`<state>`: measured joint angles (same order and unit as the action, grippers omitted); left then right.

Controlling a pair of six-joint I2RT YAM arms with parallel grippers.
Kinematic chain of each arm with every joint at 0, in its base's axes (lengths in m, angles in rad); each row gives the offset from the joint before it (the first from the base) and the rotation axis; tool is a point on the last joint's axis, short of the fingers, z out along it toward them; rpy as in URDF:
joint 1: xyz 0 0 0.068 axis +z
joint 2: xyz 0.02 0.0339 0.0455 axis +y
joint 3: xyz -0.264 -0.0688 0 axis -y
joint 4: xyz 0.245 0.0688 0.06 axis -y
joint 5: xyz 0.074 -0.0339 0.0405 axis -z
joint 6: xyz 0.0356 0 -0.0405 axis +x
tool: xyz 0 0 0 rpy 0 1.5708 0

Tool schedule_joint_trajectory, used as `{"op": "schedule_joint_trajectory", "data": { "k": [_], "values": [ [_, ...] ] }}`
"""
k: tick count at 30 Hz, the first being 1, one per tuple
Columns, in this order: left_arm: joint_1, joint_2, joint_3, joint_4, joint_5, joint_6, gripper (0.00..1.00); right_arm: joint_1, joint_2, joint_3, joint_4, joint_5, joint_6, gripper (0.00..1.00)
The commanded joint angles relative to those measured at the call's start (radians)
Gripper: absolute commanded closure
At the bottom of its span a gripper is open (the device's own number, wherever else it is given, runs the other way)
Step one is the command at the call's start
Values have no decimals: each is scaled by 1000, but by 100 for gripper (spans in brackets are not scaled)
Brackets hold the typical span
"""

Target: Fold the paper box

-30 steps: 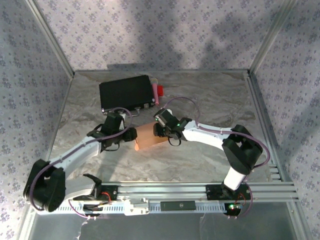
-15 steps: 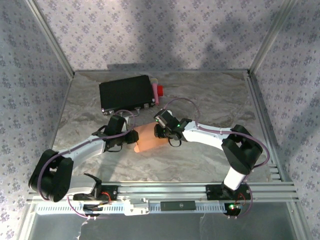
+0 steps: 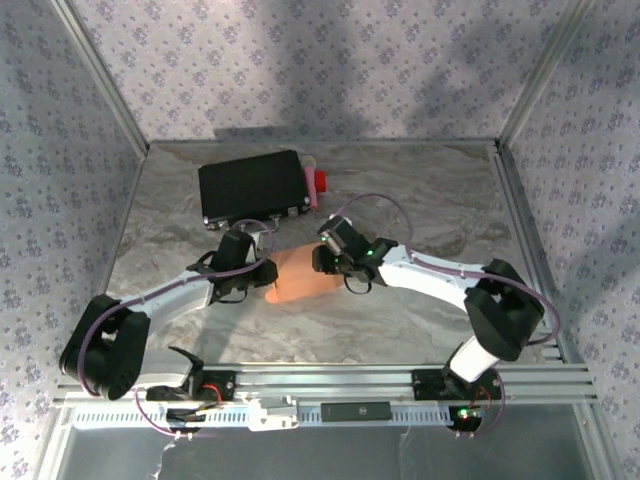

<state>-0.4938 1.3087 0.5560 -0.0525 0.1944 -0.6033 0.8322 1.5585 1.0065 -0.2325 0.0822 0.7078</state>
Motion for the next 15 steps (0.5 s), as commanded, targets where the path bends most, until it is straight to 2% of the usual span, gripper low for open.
{"op": "schedule_joint_trajectory", "data": {
  "k": [1, 5, 8, 15],
  "values": [
    [-5, -23, -28, -20, -21, 9, 79, -75, -25, -66, 72, -149, -36, 50],
    [-4, -36, -43, -17, -28, 10, 80, -160, 13, -121, 190, -389, -51, 40],
    [0, -43, -60, -3, -29, 10, 80, -197, 59, -130, 241, -529, -66, 36],
    [8, -63, -90, 29, -38, 9, 82, -232, 163, -156, 372, -661, -12, 31]
  ]
}}
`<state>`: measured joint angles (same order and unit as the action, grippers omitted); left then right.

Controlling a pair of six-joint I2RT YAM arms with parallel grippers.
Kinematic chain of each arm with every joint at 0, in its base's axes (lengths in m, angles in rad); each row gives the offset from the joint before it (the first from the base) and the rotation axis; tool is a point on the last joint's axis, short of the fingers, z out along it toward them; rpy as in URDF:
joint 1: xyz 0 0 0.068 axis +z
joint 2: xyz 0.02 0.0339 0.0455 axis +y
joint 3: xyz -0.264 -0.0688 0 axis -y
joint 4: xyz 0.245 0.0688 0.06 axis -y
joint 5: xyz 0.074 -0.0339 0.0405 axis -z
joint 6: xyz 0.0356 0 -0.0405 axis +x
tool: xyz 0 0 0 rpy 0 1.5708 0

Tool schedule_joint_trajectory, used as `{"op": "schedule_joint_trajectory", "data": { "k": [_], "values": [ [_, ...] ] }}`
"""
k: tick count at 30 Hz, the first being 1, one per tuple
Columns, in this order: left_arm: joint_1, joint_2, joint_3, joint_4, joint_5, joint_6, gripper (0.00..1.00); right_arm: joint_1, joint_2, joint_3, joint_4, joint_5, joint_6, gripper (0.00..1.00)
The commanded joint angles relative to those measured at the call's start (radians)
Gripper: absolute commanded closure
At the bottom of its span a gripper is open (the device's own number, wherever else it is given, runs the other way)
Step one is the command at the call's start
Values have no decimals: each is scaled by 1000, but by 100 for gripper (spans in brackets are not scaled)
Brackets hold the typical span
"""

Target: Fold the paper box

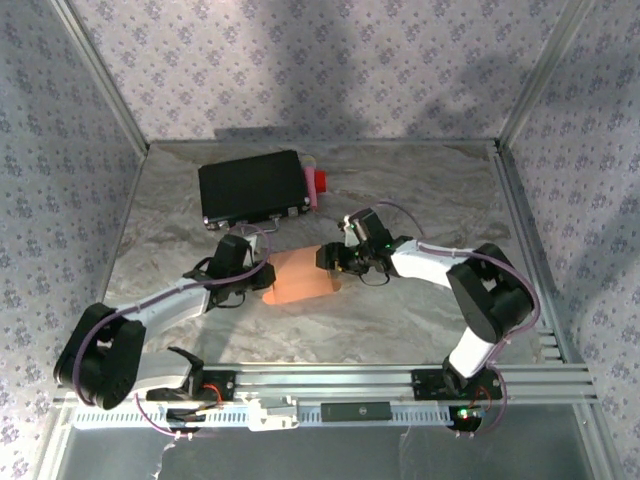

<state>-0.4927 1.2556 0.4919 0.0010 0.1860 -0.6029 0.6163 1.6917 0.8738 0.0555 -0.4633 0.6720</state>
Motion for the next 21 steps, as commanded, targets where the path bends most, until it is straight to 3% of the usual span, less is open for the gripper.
{"op": "schedule_joint_trajectory", "data": {
  "k": [1, 13, 21],
  "values": [
    [8, -15, -31, -21, -29, 9, 82, -21, 37, -31, 101, -125, 32, 31],
    [34, -43, -90, 16, -41, 38, 86, -29, 110, -28, 180, -289, 55, 26],
    [38, -31, -109, 8, -94, -3, 90, -23, 83, -116, 252, -264, 107, 28]
  ]
}}
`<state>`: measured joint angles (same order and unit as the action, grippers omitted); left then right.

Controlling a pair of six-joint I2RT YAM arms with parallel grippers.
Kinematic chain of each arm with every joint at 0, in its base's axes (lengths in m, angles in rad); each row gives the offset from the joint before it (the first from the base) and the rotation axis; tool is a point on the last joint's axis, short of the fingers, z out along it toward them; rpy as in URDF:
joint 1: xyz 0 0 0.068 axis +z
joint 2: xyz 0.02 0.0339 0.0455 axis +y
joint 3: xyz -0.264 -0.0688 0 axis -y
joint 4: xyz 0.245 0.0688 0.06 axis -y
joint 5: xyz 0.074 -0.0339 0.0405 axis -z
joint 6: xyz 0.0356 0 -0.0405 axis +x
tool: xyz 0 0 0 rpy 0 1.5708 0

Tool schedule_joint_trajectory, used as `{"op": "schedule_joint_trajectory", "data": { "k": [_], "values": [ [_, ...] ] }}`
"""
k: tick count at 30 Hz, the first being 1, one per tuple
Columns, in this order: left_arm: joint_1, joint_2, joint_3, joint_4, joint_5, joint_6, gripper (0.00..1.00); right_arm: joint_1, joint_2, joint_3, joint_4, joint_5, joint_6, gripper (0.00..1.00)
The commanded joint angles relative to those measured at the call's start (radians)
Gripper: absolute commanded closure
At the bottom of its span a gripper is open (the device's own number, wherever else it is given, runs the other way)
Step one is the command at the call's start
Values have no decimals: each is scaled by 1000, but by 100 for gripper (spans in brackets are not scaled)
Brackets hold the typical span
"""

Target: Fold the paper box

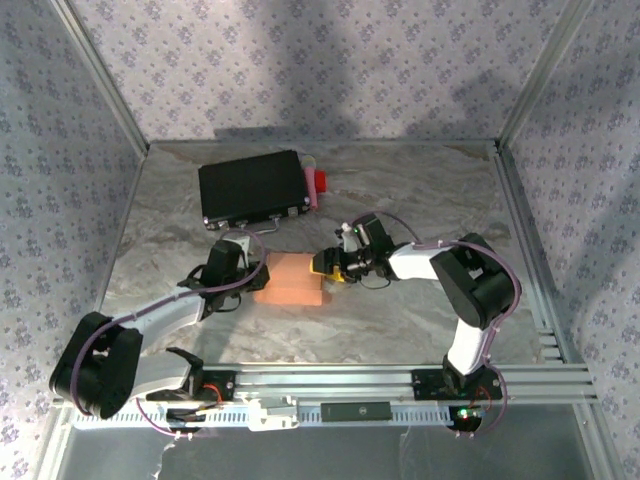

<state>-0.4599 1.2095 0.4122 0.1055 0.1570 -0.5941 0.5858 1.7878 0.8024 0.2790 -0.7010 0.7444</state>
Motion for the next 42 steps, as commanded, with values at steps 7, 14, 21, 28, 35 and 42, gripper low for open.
{"op": "schedule_joint_trajectory", "data": {
  "k": [7, 14, 21, 28, 35, 42],
  "values": [
    [4, -21, -58, -117, -124, -63, 92, 8, -82, -114, 60, 23, 61, 28],
    [4, -40, -63, -108, -119, -64, 91, 21, 3, -75, 178, -55, 121, 28],
    [5, -39, -70, -105, -114, -62, 91, 55, 51, -47, 255, -68, 184, 32],
    [5, -63, -64, -106, -106, -70, 91, 65, 106, -34, 354, -95, 279, 45],
    [6, -148, -23, -161, -82, -102, 79, 47, 96, -51, 448, -93, 377, 52],
    [34, -417, 72, -307, -75, -230, 40, 5, 44, -60, 497, -116, 522, 52]
  ]
}}
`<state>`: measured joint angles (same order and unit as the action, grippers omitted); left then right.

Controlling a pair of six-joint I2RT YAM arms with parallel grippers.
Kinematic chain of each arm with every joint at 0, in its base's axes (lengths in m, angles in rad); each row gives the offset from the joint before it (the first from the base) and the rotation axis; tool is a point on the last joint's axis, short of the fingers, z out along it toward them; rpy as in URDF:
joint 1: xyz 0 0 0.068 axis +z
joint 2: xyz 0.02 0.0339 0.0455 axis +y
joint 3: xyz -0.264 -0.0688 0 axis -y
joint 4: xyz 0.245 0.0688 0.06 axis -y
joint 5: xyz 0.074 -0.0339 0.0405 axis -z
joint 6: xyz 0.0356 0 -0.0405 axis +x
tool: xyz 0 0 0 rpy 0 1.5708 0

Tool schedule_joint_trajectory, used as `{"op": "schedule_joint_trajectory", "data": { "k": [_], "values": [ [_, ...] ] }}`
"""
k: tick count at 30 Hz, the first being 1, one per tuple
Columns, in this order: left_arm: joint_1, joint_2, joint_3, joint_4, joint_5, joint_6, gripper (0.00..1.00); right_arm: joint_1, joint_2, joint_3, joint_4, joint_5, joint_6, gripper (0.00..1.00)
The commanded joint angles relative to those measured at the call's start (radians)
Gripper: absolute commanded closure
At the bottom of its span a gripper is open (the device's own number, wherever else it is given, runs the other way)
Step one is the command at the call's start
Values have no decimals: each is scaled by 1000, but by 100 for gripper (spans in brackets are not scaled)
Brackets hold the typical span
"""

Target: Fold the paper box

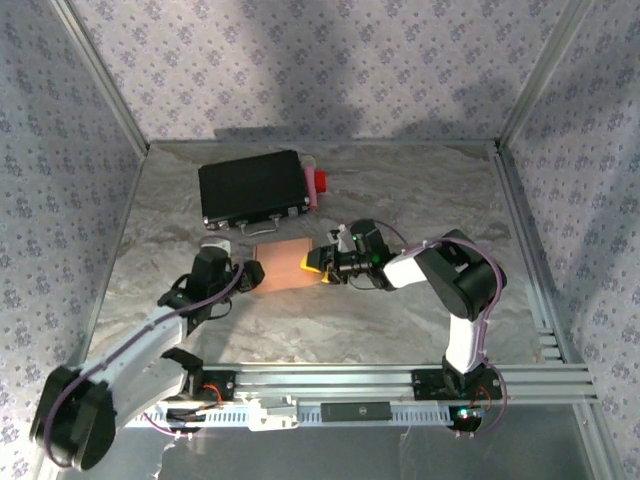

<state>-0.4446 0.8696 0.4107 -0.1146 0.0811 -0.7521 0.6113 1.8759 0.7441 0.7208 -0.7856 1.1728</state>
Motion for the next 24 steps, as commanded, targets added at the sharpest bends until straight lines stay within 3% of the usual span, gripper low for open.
{"op": "schedule_joint_trajectory", "data": {
  "k": [1, 6, 10, 12, 16, 24],
  "values": [
    [34, -108, 86, -112, 3, -106, 35, -32, -54, -2, 57, -34, 124, 52],
    [154, -131, 131, -125, 181, -233, 23, -82, -95, 22, 63, -92, 270, 57],
    [320, 61, 139, -26, 522, -385, 23, -100, -157, 101, -121, -156, 264, 58],
    [343, 151, 162, -18, 586, -389, 20, -109, -192, 125, -188, -161, 234, 58],
    [357, 220, 238, -103, 596, -318, 10, -122, -223, 164, -324, -186, 173, 58],
    [383, 82, 169, -47, 505, -438, 0, -162, -252, 127, -426, -208, 180, 58]
  ]
}}
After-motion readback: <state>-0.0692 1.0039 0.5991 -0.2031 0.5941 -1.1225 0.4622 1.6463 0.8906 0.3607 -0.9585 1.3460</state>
